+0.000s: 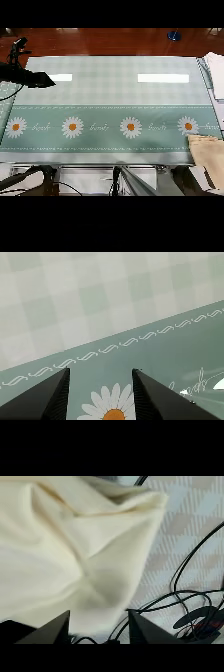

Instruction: Fold the shirts.

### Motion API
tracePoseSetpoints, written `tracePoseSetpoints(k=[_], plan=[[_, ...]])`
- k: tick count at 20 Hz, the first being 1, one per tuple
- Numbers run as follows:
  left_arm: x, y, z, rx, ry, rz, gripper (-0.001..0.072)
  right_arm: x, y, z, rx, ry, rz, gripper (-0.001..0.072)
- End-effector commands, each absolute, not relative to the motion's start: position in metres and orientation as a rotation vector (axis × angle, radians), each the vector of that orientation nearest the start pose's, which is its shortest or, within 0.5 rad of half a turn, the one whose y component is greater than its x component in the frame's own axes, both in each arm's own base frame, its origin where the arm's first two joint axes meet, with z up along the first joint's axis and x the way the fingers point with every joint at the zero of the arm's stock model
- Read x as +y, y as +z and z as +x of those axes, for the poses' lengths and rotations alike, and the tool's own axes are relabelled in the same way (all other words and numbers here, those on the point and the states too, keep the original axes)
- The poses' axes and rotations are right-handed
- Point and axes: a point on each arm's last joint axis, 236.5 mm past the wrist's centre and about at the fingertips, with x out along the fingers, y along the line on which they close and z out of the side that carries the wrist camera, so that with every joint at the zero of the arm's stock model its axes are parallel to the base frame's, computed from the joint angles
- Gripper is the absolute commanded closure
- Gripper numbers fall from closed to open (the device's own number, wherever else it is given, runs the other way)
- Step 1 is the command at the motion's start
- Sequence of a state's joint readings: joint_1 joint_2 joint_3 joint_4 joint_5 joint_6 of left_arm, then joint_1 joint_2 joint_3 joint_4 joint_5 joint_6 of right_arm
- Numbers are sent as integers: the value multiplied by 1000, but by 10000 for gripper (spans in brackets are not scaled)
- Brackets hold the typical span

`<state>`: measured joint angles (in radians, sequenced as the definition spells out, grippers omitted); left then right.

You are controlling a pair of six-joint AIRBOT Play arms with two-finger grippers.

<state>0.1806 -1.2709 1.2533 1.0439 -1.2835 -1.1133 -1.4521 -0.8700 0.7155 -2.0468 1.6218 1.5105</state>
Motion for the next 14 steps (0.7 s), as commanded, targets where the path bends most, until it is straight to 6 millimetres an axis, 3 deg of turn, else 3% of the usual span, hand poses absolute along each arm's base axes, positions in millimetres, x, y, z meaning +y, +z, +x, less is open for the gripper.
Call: tracePoseSetpoints(k=[1,3,4,5,6,7,8,9,10,11,12,13,14], plan=[[-44,67,392,1128,-446,-166,236,-192,15,-132,1844,-1450,751,265],[-44,67,392,1127,-446,-166,236,-224,28,-146,1761,-1614,606,265],[-43,66,393,1124,-443,-167,236,-241,25,-140,1659,-1653,579,265],[-43,66,396,1114,-437,-167,236,-261,17,-117,1496,-1650,592,267],[-42,67,401,1100,-429,-168,235,-283,10,-79,1301,-1586,630,284],[-43,69,407,1075,-425,-181,235,-318,17,-14,991,-1485,677,284],[-45,72,413,1047,-424,-202,235,-353,47,62,616,-1358,729,286],[-48,78,423,1003,-421,-229,234,-383,103,135,197,-1209,771,301],[-48,88,437,937,-403,-255,234,-394,152,185,-95,-1086,827,302],[-44,98,453,860,-373,-280,234,-383,181,243,-159,-936,819,309],[-38,112,472,767,-333,-311,233,-343,191,319,-15,-702,678,314],[-33,130,492,661,-294,-371,234,-280,188,387,149,-431,532,315],[-31,147,507,576,-272,-456,234,-209,175,437,274,-191,503,319]])
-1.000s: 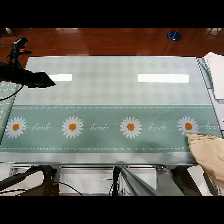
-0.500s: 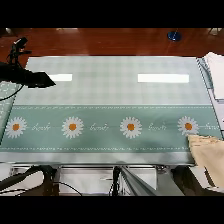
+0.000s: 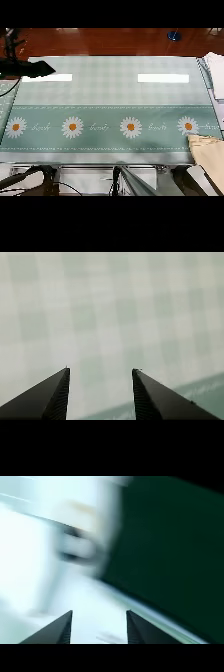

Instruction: Fold the shirts.

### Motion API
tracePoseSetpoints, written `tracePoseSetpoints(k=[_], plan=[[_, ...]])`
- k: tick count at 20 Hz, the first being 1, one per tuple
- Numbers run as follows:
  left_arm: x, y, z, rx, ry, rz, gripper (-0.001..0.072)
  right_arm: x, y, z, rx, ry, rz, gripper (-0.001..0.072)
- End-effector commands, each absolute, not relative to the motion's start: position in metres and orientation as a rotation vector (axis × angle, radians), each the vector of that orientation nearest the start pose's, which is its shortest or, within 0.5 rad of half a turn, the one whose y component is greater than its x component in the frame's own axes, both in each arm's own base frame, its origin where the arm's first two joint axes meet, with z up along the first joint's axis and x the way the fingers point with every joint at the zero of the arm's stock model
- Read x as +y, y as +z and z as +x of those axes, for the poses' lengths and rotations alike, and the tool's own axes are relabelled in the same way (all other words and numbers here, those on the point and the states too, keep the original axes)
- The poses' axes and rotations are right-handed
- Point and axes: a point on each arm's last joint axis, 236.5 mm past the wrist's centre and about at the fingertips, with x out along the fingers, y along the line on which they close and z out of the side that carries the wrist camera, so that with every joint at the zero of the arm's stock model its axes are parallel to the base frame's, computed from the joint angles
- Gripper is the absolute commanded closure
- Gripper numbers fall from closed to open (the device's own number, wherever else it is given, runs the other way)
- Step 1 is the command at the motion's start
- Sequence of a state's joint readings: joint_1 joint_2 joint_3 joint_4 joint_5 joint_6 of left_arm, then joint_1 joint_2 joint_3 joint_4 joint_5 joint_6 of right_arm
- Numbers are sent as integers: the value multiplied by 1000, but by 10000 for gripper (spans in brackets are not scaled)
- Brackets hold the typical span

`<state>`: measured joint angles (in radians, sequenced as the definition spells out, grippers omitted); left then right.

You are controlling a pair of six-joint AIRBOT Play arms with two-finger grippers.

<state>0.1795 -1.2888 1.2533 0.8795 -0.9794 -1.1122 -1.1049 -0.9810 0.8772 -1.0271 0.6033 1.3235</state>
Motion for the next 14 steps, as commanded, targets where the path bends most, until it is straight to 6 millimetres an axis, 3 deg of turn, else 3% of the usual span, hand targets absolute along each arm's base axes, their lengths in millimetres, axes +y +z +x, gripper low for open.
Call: tracePoseSetpoints(k=[1,2,3,4,5,6,8,10,12,14], plan=[[-35,154,514,540,-275,-520,234,-135,154,472,398,-8,564,352],[-45,148,514,558,-295,-517,235,-70,128,489,534,113,626,352],[-59,134,507,617,-330,-476,236,-19,103,493,666,193,617,352],[-77,114,494,709,-381,-399,244,23,73,487,808,252,545,352],[-89,89,476,814,-419,-288,251,47,47,473,936,278,452,352],[-94,63,458,929,-422,-168,253,58,24,454,1065,277,335,352],[-75,23,428,1131,-285,53,253,50,-4,420,1245,201,159,351],[-68,14,420,1174,-206,213,253,36,-15,396,1359,138,90,347],[-84,16,422,1149,-233,241,252,29,-18,385,1408,115,87,312],[-91,15,421,1155,-215,201,241,23,-19,381,1427,106,67,146]])
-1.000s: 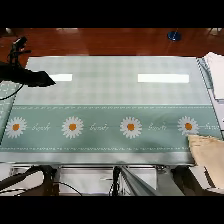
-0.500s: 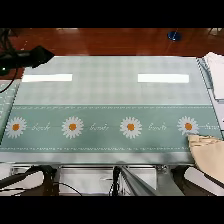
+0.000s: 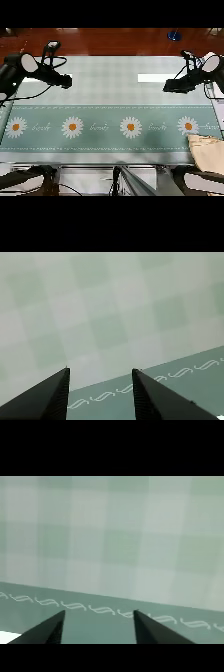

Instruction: Fold the shirts.

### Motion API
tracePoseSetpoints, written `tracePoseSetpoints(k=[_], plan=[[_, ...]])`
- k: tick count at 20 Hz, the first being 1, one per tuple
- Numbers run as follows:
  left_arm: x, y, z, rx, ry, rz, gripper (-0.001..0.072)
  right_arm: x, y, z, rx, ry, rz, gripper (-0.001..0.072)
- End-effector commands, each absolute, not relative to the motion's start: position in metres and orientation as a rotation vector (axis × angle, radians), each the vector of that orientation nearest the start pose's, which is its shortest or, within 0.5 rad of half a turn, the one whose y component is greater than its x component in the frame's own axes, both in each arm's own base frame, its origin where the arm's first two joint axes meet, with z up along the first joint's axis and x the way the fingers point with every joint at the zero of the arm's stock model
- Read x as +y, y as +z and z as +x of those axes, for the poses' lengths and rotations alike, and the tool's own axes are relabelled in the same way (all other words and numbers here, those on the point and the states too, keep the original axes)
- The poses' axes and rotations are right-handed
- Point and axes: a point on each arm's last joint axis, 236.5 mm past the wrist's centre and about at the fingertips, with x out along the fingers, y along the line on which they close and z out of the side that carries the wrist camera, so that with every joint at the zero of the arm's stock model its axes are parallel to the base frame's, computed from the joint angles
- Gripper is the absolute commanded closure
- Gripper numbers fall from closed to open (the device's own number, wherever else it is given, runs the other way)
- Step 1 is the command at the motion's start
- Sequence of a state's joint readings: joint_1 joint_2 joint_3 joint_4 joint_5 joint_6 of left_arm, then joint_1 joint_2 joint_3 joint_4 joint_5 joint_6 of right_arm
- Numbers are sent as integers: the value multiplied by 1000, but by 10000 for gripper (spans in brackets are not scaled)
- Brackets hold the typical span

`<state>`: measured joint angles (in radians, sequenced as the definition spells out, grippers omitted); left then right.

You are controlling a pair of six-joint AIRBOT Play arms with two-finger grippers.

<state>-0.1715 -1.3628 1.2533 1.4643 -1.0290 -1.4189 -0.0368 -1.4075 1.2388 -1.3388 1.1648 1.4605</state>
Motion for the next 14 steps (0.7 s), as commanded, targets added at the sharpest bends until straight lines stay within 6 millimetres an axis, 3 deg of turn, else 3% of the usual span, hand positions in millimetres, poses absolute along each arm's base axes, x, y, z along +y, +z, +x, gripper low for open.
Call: tracePoseSetpoints(k=[1,2,3,14], plan=[[-90,13,419,1169,-201,182,175,22,-19,382,1423,115,46,118],[-88,11,418,1180,-191,171,27,20,-19,382,1420,132,15,117],[-86,10,418,1187,-178,156,-13,20,-19,383,1413,146,-6,117],[-84,8,418,1194,-173,154,-13,24,-12,412,1289,162,-5,106]])
